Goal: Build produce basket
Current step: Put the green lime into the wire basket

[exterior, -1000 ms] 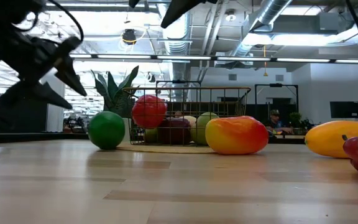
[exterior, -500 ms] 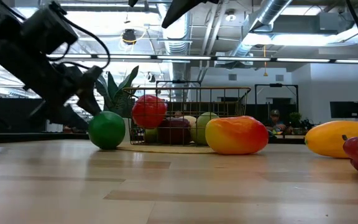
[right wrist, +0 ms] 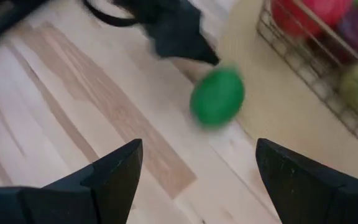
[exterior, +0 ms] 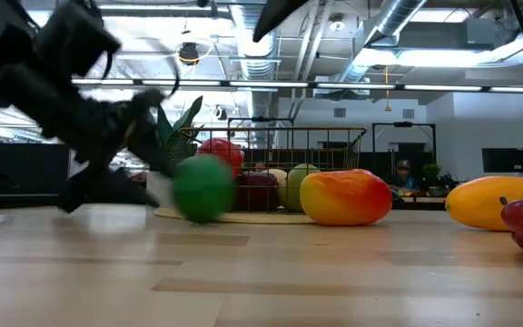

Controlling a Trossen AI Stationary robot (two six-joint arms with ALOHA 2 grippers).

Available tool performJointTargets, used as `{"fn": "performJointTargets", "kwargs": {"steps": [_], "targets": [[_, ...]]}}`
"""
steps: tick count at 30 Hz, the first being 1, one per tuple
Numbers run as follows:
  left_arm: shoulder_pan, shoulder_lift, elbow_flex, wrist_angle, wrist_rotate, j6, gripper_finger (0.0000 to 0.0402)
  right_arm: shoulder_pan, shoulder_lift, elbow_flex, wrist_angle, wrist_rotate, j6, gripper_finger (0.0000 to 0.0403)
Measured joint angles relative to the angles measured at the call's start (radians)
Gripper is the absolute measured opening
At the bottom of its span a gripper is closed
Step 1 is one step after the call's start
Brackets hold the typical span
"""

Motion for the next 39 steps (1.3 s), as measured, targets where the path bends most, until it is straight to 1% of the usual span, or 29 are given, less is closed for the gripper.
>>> {"fn": "performJointTargets", "kwargs": {"steps": [2,6,11,13,16,17,19,22,24,27,29,32,34,37,39], "targets": [[-0.011,-0.004,0.026,0.006,0.002,0.003,0.0194,0.005,0.019,0.0,-0.009,0.0,0.033,0.033],[-0.022,0.0,0.073,-0.014,-0.034,0.056,0.0194,-0.003,0.045,0.002,-0.019,0.001,0.085,0.033],[-0.023,-0.001,0.102,-0.028,-0.011,0.091,0.0194,-0.003,0.043,0.001,-0.091,-0.012,0.128,0.033],[-0.022,-0.001,0.108,-0.027,0.016,0.094,0.0194,0.021,0.043,0.0,-0.139,-0.062,0.13,0.033],[-0.023,-0.001,0.108,-0.031,0.071,0.096,0.0194,0.094,0.042,0.0,-0.231,-0.139,0.14,0.033],[-0.023,-0.001,0.108,-0.031,0.089,0.097,0.0194,0.122,0.042,0.0,-0.268,-0.157,0.169,0.033],[-0.023,-0.001,0.108,-0.034,0.116,0.097,0.0194,0.175,0.04,-0.001,-0.319,-0.17,0.24,0.033],[-0.028,-0.001,0.108,-0.032,0.14,0.097,0.0194,0.234,0.026,-0.001,-0.296,-0.172,0.296,0.033],[-0.037,-0.001,0.108,-0.03,0.14,0.097,0.0194,0.247,0.025,-0.002,-0.313,-0.178,0.367,0.033],[-0.049,-0.002,0.108,-0.017,0.139,0.099,0.0194,0.244,0.022,-0.045,-0.31,-0.178,0.48,0.033],[-0.053,-0.002,0.108,-0.017,0.139,0.116,0.0197,0.24,0.014,-0.063,-0.312,-0.175,0.434,0.033],[-0.063,-0.002,0.108,-0.016,0.14,0.131,0.0209,0.236,0.009,-0.063,-0.31,-0.175,0.268,0.033],[-0.071,-0.002,0.108,-0.016,0.14,0.129,0.0222,0.228,0.011,-0.065,-0.31,-0.18,0.204,0.033],[-0.085,-0.002,0.108,-0.012,0.142,0.128,0.0246,0.206,0.01,-0.074,-0.31,-0.248,0.214,0.033],[-0.098,-0.002,0.108,-0.012,0.142,0.125,0.0264,0.195,0.012,-0.076,-0.311,-0.286,0.275,0.033]]}}
